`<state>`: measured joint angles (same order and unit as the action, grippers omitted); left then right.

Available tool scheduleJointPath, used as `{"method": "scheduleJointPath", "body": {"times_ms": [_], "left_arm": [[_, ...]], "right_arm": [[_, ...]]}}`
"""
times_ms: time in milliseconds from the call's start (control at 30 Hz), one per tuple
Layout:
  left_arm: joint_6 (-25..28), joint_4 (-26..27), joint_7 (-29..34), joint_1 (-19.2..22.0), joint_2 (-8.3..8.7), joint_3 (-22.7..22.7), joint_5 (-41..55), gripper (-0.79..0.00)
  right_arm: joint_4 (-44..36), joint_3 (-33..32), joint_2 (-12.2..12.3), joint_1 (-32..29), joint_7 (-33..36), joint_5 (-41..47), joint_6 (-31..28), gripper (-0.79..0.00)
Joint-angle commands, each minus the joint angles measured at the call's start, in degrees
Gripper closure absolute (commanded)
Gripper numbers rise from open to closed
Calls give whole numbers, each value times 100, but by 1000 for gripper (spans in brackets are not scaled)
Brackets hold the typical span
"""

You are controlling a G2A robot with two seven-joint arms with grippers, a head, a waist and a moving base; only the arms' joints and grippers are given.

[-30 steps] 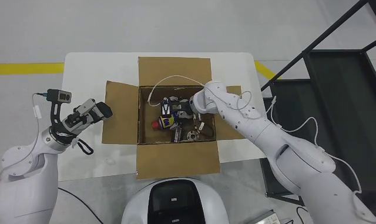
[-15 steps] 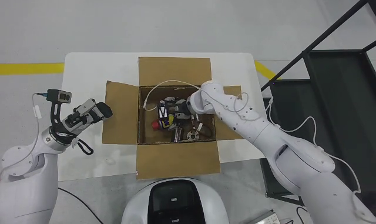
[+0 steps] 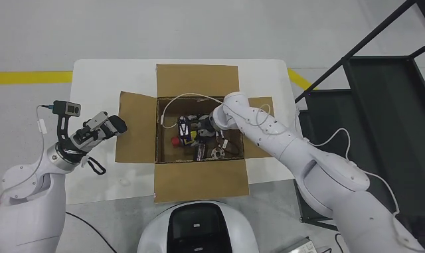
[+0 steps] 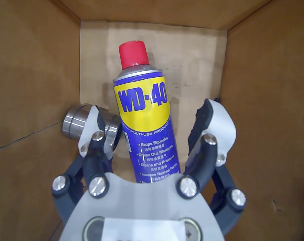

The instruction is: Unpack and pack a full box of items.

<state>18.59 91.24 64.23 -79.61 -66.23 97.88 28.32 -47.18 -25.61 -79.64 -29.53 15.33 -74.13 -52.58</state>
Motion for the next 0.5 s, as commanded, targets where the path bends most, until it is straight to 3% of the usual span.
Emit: {"method": "scheduleJointPath", "body": {"times_ms": [0,100,467], "left_arm": [[0,0,0,0,0,0,0,-785],[0,0,0,0,0,0,0,-785],[0,0,0,0,0,0,0,-785]], "right_arm": [[112,33,-52,22,-35,-11,-41,-745],[285,78,-127,51,-70,-42,-50,-767],[871,194,-415,162,-202,-103,25,-650]]}}
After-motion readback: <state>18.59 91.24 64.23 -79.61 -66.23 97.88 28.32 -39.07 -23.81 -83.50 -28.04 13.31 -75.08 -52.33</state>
